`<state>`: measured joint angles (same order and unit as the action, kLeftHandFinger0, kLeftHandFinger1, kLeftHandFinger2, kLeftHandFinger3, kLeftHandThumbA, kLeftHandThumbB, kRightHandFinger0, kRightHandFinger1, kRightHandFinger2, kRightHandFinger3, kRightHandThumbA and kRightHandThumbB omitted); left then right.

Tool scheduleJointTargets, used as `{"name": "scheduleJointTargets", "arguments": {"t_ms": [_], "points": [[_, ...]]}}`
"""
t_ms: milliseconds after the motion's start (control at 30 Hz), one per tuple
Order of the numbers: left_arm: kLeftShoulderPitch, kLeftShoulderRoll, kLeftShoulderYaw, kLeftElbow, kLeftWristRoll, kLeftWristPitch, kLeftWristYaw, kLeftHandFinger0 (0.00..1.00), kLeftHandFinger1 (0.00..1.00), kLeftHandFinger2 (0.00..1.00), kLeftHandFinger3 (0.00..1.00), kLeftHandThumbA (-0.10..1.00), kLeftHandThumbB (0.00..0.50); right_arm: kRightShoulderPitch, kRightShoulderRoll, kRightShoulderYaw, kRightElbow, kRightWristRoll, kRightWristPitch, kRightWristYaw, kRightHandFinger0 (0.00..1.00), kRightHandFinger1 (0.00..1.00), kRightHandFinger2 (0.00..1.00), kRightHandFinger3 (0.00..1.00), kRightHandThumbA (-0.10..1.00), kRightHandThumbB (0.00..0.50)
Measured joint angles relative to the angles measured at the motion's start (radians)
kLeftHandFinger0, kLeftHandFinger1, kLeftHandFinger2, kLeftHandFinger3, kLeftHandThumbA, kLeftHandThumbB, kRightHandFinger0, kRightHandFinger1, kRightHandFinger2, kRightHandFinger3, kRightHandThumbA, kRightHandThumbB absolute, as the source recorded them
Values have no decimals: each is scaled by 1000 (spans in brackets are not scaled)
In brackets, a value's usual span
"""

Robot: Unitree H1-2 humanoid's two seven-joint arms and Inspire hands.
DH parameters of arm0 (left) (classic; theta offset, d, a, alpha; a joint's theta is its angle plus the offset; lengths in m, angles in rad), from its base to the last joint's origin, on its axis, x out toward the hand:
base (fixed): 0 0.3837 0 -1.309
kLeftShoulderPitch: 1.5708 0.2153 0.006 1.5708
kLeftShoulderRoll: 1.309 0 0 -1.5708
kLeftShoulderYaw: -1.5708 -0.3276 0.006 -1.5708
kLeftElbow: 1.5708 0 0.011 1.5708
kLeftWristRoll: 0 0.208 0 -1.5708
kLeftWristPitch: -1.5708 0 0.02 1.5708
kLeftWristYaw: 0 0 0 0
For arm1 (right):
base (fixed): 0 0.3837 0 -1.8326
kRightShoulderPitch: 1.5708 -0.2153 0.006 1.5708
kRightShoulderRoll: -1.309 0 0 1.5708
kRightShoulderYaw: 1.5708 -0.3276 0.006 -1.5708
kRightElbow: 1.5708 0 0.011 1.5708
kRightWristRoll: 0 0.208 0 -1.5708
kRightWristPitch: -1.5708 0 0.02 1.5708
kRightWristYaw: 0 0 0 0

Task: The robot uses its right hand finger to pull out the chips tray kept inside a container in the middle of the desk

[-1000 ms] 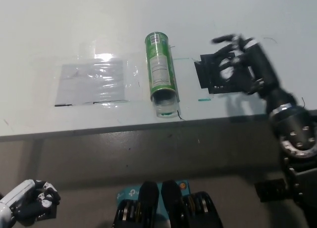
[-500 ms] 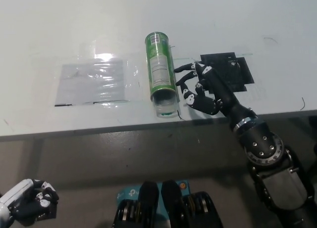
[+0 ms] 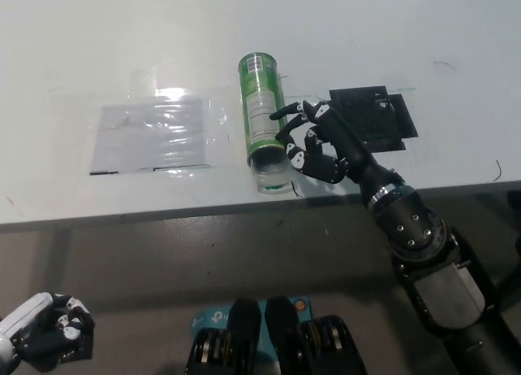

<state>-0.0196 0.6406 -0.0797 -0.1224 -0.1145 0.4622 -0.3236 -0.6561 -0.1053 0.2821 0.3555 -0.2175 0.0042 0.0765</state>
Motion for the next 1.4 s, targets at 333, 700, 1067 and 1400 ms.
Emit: {"name": "scheduleJointTargets", "arguments": {"t_ms": [333,700,1067,1400], "points": [[-26,10,-6,-3,-13,0,0,468,572,703,880,-100,0,1,-2,30,26,-43,-49,4,2,21,343,575,331,71],[-39,33,-19,-7,-26,0,0,468,560,680,855,-100,0,54,-49,100,25,-114,-61,27,58,92,333,561,461,91],[-43,70,-25,-13,-39,0,1,436,525,629,805,-100,0,132,-87,135,62,-178,-81,42,459,462,435,556,451,67],[-43,70,-30,-13,-55,0,4,445,514,613,778,-100,0,129,-84,133,68,-199,-82,47,208,249,462,604,425,58]]}}
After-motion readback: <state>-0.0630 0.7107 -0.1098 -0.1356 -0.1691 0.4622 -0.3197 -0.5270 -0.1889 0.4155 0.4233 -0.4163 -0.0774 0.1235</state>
